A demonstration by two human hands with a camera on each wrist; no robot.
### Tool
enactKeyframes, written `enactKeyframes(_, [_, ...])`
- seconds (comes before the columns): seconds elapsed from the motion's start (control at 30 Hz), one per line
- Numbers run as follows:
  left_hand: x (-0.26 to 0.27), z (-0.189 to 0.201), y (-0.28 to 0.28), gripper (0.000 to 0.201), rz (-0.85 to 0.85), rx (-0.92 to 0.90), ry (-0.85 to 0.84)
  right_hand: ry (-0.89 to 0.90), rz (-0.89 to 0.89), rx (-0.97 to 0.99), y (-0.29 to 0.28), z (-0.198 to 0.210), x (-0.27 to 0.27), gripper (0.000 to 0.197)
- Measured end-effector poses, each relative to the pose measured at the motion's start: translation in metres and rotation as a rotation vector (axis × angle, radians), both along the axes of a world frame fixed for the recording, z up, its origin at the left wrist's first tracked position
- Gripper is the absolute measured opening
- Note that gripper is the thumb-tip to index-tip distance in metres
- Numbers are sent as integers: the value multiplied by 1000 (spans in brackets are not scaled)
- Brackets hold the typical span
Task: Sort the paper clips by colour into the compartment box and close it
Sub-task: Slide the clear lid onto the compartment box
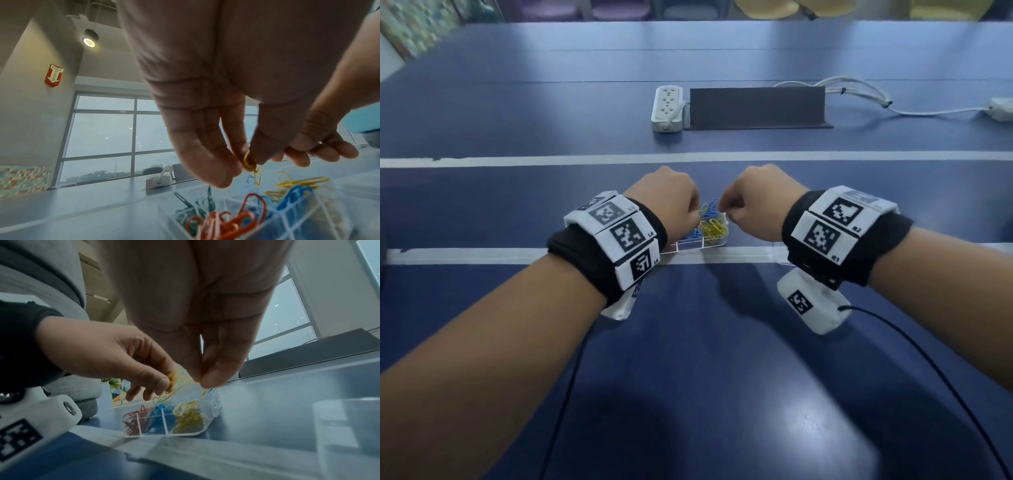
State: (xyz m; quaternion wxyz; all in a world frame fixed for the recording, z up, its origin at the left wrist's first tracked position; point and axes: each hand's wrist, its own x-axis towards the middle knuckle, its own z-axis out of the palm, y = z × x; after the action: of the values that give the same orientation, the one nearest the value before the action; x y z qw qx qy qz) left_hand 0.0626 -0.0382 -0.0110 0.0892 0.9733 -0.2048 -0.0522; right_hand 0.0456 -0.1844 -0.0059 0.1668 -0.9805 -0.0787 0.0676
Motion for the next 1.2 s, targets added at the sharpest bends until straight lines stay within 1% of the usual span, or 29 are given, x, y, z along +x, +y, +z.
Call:
enactKeyframes(0.1, [5,-2,-3,20,-48,33,-10,-3,-16,-8,-11,0,-3,33])
enactKeyframes(0.23, [10,-7,-8,16,-103,87,-3,33,-19,-33,-22,-5,-9,31])
enactKeyframes(0.4, [13,-10,-8,25,-203,71,-5,32,-41,-58,-35,-9,-17,28])
enactKeyframes(0.53, [14,-11,-9,31,-230,57,9,34,-123,-163,-60,-10,-20,25])
enactKeyframes(0.57, [15,-11,-10,32,-230,40,22,57,-146,-206,-68,-10,-20,28])
enactKeyframes(0.6, [15,-9,-11,32,-224,20,39,96,-168,-249,-76,-10,-21,37])
enactKeyframes(0.63, [15,-7,-12,34,-222,-1,55,143,-186,-283,-83,-10,-22,50])
enactKeyframes(0.73, [10,-1,-16,40,-255,-30,60,298,-155,-339,-102,-8,-25,95])
enactKeyframes(0.77, [9,-1,-18,40,-267,-36,59,340,-130,-355,-107,-9,-26,105])
enactKeyframes(0.8, [7,-1,-19,40,-277,-49,62,373,-106,-366,-110,-11,-27,112])
enactKeyframes(0.83, [6,-2,-19,40,-282,-66,66,392,-92,-369,-112,-12,-27,113])
enactKeyframes(1.03, [7,-5,-15,45,-227,-214,113,361,-52,-375,-112,-14,-27,101])
enactKeyframes(1.1, [9,-5,-14,46,-246,-216,100,358,-47,-375,-111,-15,-27,100])
enactKeyframes(1.2, [15,-5,-11,45,-257,-172,57,350,-54,-364,-111,-15,-27,99])
